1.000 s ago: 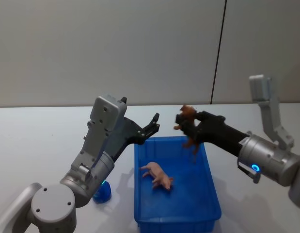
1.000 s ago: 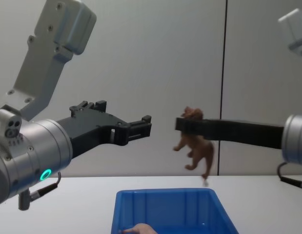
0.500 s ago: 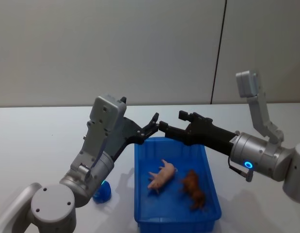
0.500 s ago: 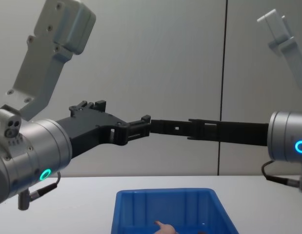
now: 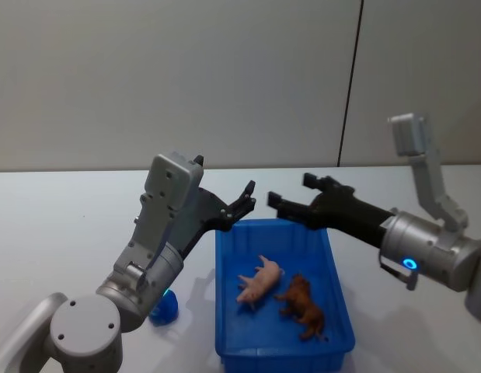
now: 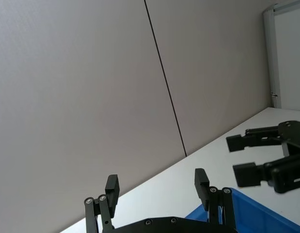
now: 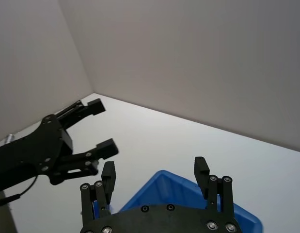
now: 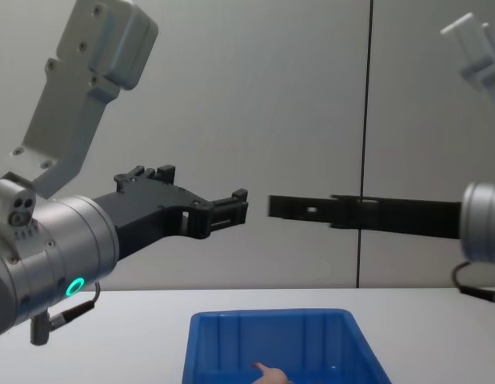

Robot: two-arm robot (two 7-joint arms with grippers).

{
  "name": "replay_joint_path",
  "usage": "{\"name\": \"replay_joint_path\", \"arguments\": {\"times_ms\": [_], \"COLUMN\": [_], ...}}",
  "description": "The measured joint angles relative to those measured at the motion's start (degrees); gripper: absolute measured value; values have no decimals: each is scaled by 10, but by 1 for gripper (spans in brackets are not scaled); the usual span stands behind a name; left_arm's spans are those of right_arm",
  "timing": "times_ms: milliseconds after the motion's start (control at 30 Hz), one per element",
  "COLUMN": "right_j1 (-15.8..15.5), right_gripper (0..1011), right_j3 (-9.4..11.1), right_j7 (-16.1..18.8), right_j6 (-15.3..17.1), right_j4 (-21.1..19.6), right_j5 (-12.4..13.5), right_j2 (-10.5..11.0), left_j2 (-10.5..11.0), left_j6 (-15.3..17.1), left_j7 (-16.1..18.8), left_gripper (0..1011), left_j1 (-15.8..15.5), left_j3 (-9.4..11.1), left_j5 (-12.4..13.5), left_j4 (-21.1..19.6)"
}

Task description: Pick up the two dolls from the table and place them into the box.

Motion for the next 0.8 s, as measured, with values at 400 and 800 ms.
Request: {"name": "replay_joint_path", "arguments": {"times_ms": [400, 800], "right_j1": [-28, -69], "right_gripper": [1000, 1001], "right_j3": [28, 54], "right_j7": [-50, -118], "right_j6": [-31, -94], "right_j4": [-28, -56], "right_j5": [-12, -23], "right_j2": [39, 74], "left_j2": [0, 0], "left_j6": [0, 0], "left_j7": [0, 0], "left_gripper": [1000, 1000], "left_j1": [0, 0], "left_j3": [0, 0], "left_j5": [0, 0], "left_j4": [0, 0]}}
